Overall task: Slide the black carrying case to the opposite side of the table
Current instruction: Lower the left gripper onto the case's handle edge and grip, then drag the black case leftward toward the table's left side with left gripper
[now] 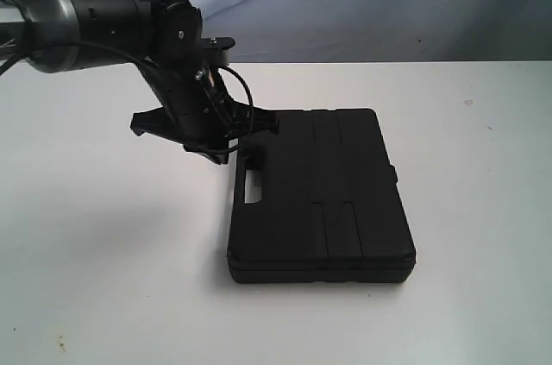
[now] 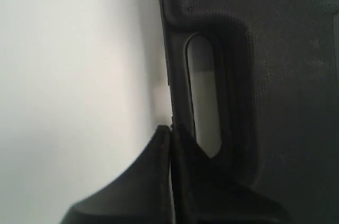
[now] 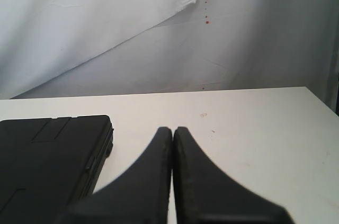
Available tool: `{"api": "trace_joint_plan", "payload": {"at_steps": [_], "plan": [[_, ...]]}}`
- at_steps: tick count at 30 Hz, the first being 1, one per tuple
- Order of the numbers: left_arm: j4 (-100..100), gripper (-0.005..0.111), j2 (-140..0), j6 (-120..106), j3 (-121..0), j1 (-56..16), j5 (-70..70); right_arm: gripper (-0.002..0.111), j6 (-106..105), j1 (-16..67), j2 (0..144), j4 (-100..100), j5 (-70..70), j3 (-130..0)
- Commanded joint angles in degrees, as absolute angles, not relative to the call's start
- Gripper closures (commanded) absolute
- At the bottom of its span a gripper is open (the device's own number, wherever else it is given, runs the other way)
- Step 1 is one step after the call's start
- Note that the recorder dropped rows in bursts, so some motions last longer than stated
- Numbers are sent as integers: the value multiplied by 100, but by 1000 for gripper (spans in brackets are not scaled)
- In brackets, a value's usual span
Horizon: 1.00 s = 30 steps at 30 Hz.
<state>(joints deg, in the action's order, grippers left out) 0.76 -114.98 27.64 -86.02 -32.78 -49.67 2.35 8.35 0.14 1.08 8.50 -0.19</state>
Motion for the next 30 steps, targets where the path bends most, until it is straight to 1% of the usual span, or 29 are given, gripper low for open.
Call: {"api": "trace_joint_plan", "payload": {"at_steps": [1, 11, 15, 18, 23, 25, 30], "plan": [[0, 107, -11808, 3012, -8915, -3317, -4993, 108, 191, 797, 0, 123, 783, 0], [0, 107, -12262, 3128, -9149, -3317, -4894, 108, 191, 797, 0, 123, 783, 0], [0, 103, -12310, 3075, -9164, -3317, -4756, 108, 191, 797, 0, 123, 783, 0], [0, 97, -12320, 2943, -9164, -3317, -4562, 108, 191, 797, 0, 123, 783, 0], [0, 77, -12320, 2943, -9164, -3317, -4463, 108, 191, 797, 0, 123, 783, 0], [54, 72, -12320, 2943, -9164, -3317, -4463, 108, 191, 797, 0, 123, 783, 0], [54, 72, -12320, 2943, -9164, -3317, -4452, 108, 191, 797, 0, 123, 783, 0]]}}
